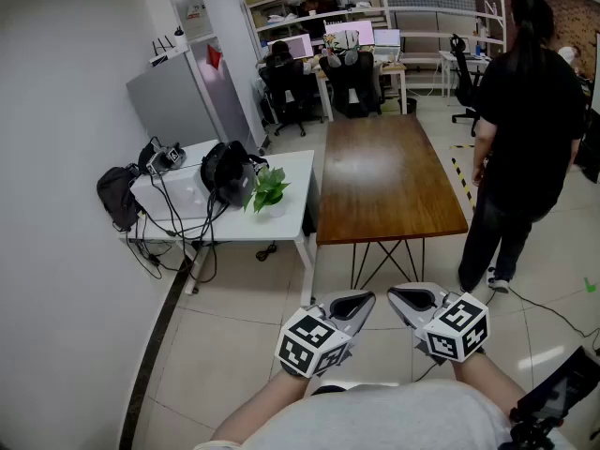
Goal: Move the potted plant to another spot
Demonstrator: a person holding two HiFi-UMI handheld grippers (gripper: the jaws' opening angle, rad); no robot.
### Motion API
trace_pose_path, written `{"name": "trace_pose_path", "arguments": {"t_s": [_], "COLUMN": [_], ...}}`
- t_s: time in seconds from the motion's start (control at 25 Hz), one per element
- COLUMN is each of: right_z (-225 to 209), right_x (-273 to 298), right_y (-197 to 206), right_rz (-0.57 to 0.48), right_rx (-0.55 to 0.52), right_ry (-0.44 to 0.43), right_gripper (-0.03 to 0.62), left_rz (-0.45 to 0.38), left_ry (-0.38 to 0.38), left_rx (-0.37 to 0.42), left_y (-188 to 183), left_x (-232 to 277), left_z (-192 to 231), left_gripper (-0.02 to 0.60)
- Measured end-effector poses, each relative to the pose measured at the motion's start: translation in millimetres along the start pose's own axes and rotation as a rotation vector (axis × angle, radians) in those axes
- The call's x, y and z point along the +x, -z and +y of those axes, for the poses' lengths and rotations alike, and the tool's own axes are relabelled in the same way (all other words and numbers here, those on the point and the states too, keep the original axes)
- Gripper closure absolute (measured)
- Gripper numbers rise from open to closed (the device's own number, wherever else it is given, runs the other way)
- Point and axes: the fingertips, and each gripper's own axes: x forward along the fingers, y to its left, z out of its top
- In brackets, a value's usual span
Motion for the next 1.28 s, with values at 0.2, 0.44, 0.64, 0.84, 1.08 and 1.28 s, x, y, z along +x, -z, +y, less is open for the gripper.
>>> {"name": "trace_pose_path", "arguments": {"t_s": [0.2,0.44,0.64,0.84,1.08,1.28], "right_z": [-10.4,-25.2,-45.0,-77.3,-120.7,-151.8], "right_x": [9.5,44.9,96.2,168.3,278.8,370.3], "right_y": [9.8,16.8,15.7,4.1,-20.7,-39.8], "right_rz": [0.011,0.029,0.047,0.061,0.053,0.063], "right_rx": [0.001,-0.005,-0.003,0.010,0.014,0.027], "right_ry": [-0.008,-0.030,-0.056,-0.080,-0.104,-0.122], "right_gripper": [0.588,0.588,0.588,0.588,0.588,0.588], "left_rz": [-0.008,-0.008,-0.008,0.000,0.043,0.066], "left_ry": [-0.011,-0.034,-0.054,-0.071,-0.093,-0.091], "left_rx": [-0.011,-0.039,-0.065,-0.095,-0.126,-0.145], "left_y": [7.0,24.1,32.2,36.9,51.6,58.7], "left_x": [7.8,13.2,19.6,27.7,35.6,39.4], "left_z": [11.6,49.3,105.0,183.4,309.3,404.1], "left_gripper": [0.595,0.595,0.595,0.595,0.595,0.595]}}
